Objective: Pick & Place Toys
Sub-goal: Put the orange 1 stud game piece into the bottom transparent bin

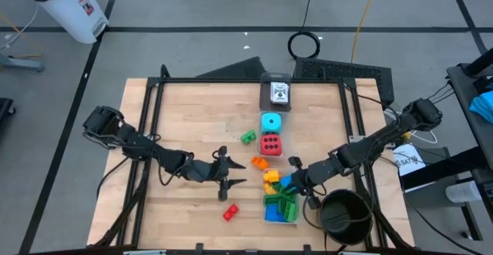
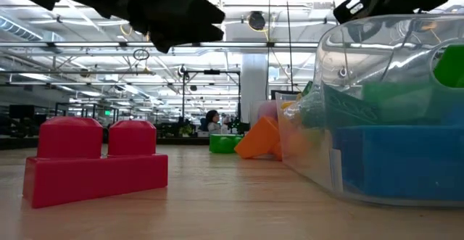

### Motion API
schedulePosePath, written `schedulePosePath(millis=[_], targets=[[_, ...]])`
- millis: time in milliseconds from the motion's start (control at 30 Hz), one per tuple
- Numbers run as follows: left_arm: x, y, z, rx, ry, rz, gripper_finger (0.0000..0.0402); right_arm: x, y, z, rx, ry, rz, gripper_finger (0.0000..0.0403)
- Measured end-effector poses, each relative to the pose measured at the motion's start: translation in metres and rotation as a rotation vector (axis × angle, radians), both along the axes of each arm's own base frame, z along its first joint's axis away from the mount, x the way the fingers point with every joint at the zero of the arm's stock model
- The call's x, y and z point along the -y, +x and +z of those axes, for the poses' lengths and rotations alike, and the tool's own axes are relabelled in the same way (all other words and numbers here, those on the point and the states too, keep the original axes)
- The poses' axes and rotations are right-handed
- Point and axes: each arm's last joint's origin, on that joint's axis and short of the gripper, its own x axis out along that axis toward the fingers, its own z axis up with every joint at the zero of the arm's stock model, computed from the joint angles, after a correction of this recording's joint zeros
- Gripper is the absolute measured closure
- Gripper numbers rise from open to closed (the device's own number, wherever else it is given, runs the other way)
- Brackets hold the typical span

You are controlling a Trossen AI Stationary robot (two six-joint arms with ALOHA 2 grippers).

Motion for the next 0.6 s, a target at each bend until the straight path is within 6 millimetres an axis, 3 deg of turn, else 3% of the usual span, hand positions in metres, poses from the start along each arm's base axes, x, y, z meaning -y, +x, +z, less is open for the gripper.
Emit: schedulePosePath(millis=[167, 433, 600], targets=[[-0.009, 0.007, -0.010, -0.020, -0.026, 0.087, 0.0197, -0.001, 0.000, -0.001, 0.007, 0.004, 0.002, 0.0368], [-0.030, 0.025, -0.059, -0.131, 0.026, 0.165, 0.0197, 0.002, 0.003, 0.001, 0.047, 0.000, 0.001, 0.0349], [-0.042, 0.035, -0.083, -0.148, 0.018, 0.120, 0.0197, 0.003, 0.004, 0.002, 0.047, -0.001, -0.004, 0.0342]])
